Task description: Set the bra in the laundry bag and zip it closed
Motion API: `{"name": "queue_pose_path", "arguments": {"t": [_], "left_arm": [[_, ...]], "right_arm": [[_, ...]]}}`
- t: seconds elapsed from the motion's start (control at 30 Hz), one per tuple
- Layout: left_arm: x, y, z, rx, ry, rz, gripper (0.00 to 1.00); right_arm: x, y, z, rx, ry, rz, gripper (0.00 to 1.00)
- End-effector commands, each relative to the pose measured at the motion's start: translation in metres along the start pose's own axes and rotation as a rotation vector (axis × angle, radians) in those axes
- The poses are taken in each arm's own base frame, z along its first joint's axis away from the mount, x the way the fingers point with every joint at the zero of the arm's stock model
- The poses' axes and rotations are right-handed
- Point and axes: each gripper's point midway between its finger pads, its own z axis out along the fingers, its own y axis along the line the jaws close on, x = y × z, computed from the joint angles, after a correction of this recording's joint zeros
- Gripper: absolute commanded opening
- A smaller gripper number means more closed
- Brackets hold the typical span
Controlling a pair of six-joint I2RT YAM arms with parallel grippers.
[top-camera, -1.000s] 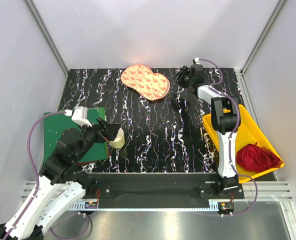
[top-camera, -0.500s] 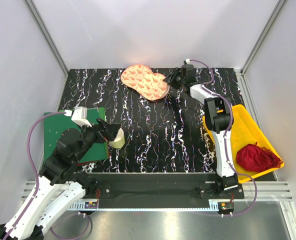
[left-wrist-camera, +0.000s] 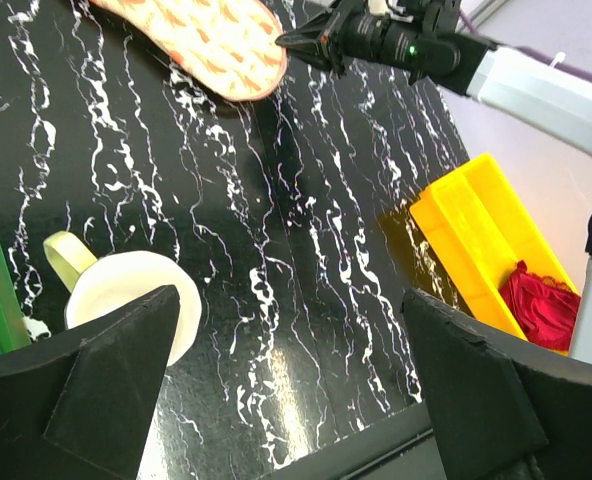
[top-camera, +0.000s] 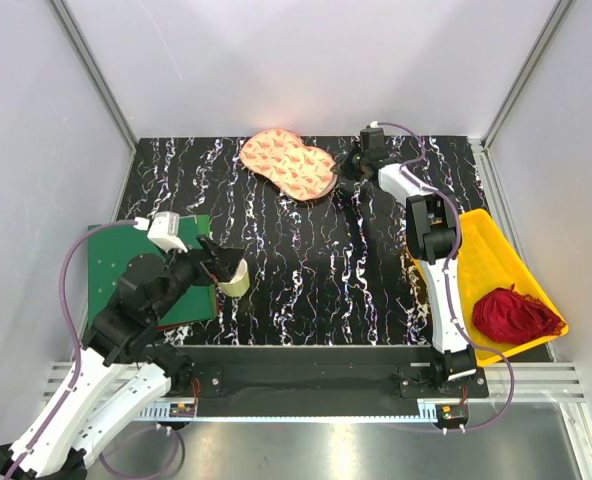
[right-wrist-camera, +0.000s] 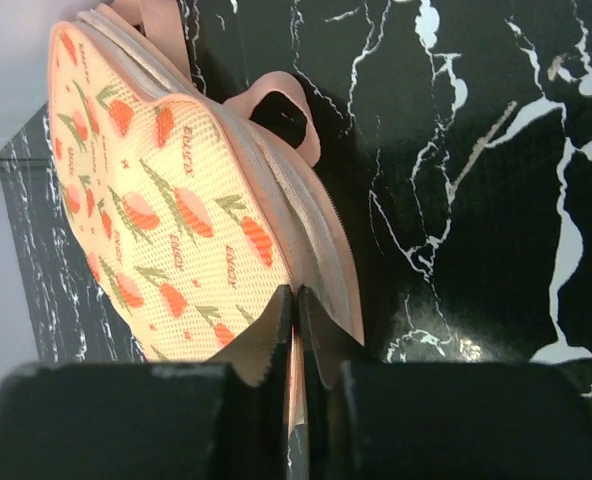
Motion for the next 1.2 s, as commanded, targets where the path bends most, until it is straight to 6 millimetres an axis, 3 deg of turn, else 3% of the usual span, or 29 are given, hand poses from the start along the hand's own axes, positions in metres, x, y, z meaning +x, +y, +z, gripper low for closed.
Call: {"name": "queue_pose_path", "arguments": {"t": [0.0,0.03,0.07,0.1,0.13,0.17,0.2,0.23,0.27,0.3,0.33,0.37,0.4,0.43,0.47,0.5,0.53,0.57,0.6,0.63,0.7,0.73,0.8,0.83,0.93,1.0,1.03,1.1,1.17], "left_arm": [[-0.011,-0.018,-0.003,0.062,0.001,-0.004,0.99],[-0.009,-0.018,-0.002,0.059,0.011,-0.008,0.99],[-0.010,-0.019,-0.002,0.062,0.011,-0.011,0.99],[-0.007,-0.019,-0.002,0.065,0.021,-0.017,0.99],[-0.007,-0.020,-0.001,0.067,0.023,-0.027,0.99],[-0.005,-0.020,-0.001,0.069,0.032,-0.033,0.99],[-0.002,-0.020,0.000,0.072,0.040,-0.037,0.99],[-0.001,-0.020,0.002,0.068,0.047,-0.045,0.99],[0.001,-0.019,0.002,0.065,0.050,-0.046,0.99],[0.003,-0.018,0.003,0.061,0.057,-0.050,0.99],[0.005,-0.017,0.005,0.055,0.065,-0.068,0.99],[0.006,-0.016,0.006,0.046,0.066,-0.080,0.99],[0.008,-0.014,0.007,0.034,0.070,-0.104,0.99],[0.010,-0.013,0.009,0.024,0.076,-0.116,0.99],[0.013,-0.012,0.011,0.017,0.085,-0.124,0.99],[0.014,-0.011,0.012,0.013,0.092,-0.135,0.99],[0.017,-0.011,0.015,0.006,0.105,-0.140,0.99],[0.018,-0.010,0.016,-0.001,0.109,-0.143,0.99],[0.020,-0.007,0.018,-0.017,0.118,-0.154,0.99],[0.020,-0.005,0.018,-0.030,0.114,-0.163,0.99],[0.019,0.001,0.018,-0.069,0.104,-0.186,0.99],[0.018,0.003,0.017,-0.080,0.094,-0.193,0.99],[0.014,0.008,0.014,-0.105,0.067,-0.202,0.99],[0.012,0.009,0.011,-0.110,0.057,-0.203,0.99],[0.006,0.012,0.006,-0.114,0.022,-0.193,0.99],[0.004,0.011,0.004,-0.107,0.014,-0.182,0.98],[0.004,0.010,0.005,-0.104,0.016,-0.179,0.98],[0.006,0.009,0.010,-0.107,0.032,-0.175,0.98],[0.009,0.003,0.015,-0.089,0.063,-0.168,0.97]], "right_arm": [[-0.020,0.030,-0.023,-0.024,-0.028,-0.047,0.00],[-0.025,0.033,-0.032,-0.022,-0.039,-0.082,0.00],[-0.021,0.025,-0.038,0.012,-0.042,-0.100,0.00],[-0.037,0.044,-0.063,-0.010,-0.084,-0.137,0.00],[-0.040,0.044,-0.075,0.006,-0.098,-0.207,0.00],[-0.032,0.029,-0.082,0.052,-0.092,-0.237,0.00],[-0.047,0.047,-0.111,0.034,-0.140,-0.286,0.00],[-0.047,0.045,-0.123,0.049,-0.148,-0.359,0.00],[-0.037,0.025,-0.131,0.107,-0.138,-0.384,0.00],[-0.046,0.039,-0.157,0.094,-0.182,-0.422,0.00],[-0.033,0.019,-0.164,0.139,-0.160,-0.462,0.00],[-0.030,0.018,-0.174,0.145,-0.165,-0.481,0.00],[-0.032,0.033,-0.197,0.119,-0.198,-0.507,0.00],[-0.017,0.017,-0.202,0.158,-0.175,-0.539,0.00],[-0.016,0.029,-0.221,0.144,-0.209,-0.567,0.00],[0.000,0.038,-0.225,0.129,-0.203,-0.607,0.00],[0.018,0.029,-0.229,0.163,-0.189,-0.655,0.00],[0.023,0.039,-0.242,0.151,-0.212,-0.683,0.00],[0.046,0.054,-0.244,0.120,-0.195,-0.725,0.00],[0.062,0.050,-0.245,0.127,-0.178,-0.738,0.00],[0.088,0.068,-0.252,0.060,-0.160,-0.760,0.00],[0.117,0.077,-0.252,0.018,-0.120,-0.777,0.00],[0.150,0.088,-0.253,-0.030,-0.064,-0.768,0.00],[0.177,0.094,-0.254,-0.079,-0.004,-0.765,0.01],[0.224,0.100,-0.258,-0.187,0.159,-0.647,0.11],[0.237,0.106,-0.264,-0.231,0.203,-0.583,0.21],[0.237,0.106,-0.266,-0.230,0.206,-0.565,0.40],[0.226,0.103,-0.276,-0.182,0.171,-0.538,0.58],[0.196,0.106,-0.290,-0.125,0.059,-0.522,0.74]]}}
